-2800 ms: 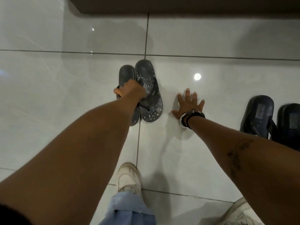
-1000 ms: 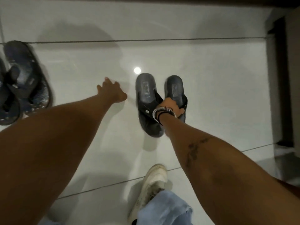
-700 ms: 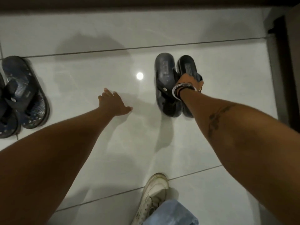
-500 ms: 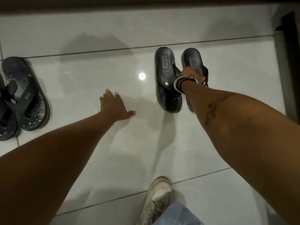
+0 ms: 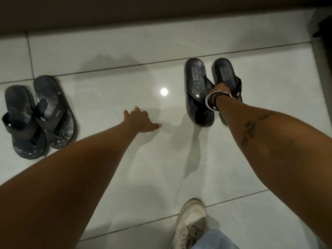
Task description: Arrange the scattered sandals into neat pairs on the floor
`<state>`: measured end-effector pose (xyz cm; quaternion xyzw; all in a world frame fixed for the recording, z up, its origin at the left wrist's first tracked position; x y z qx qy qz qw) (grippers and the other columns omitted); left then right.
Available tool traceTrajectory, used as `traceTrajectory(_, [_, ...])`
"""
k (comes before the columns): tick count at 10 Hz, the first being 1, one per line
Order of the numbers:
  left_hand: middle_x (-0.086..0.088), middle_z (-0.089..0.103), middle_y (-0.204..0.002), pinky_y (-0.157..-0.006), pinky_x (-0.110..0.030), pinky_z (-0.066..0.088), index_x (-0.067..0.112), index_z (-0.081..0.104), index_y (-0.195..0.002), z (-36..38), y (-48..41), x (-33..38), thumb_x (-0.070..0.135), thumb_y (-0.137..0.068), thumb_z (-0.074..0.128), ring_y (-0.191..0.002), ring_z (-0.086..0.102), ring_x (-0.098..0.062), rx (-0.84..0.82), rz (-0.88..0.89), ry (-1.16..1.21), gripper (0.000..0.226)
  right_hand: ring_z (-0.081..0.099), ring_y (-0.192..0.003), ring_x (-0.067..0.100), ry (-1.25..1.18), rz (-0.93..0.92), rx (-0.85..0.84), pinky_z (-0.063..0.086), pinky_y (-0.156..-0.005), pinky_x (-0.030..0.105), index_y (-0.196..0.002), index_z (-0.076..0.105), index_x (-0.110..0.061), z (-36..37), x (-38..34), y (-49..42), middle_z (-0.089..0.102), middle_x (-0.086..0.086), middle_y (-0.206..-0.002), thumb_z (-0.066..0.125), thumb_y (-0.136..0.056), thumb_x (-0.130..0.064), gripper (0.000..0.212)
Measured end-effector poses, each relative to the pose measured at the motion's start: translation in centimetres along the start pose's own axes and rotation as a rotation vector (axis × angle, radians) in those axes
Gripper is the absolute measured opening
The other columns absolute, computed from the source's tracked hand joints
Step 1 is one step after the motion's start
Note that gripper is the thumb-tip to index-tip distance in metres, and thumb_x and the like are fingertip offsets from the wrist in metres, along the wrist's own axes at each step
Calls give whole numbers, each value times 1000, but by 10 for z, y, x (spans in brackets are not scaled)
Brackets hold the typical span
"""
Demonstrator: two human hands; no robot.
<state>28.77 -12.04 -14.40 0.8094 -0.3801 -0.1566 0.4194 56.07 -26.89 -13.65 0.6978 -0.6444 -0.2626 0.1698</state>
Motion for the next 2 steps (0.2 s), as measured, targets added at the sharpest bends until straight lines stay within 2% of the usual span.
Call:
traceTrajectory(1, [-13, 22, -162, -120, -55, 8, 16, 28, -152, 5, 23, -12, 77, -85, 40, -149, 20, -29, 59, 85, -7, 91, 42, -130, 34, 95, -23, -31, 36, -108, 48, -132, 48, -6, 4, -1, 20, 45, 16, -141, 58, -89, -25, 48])
traceTrajectory(2, [-15, 23, -161, -120, -54, 8, 14, 29, -151, -19, 62, -24, 66, -94, 38, -149, 19, -28, 247, 120, 3, 78, 42, -128, 37, 278, -159, 89, 33, -106, 54, -130, 47, -7, -10, -32, 63, 47, 17, -137, 60, -84, -33, 54])
Point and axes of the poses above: each hand's wrist, its own y-axis away from the middle knuckle, its own z-axis out of the palm, x = y × z, the point moved 3 cm from there along -y, towards the middle knuckle
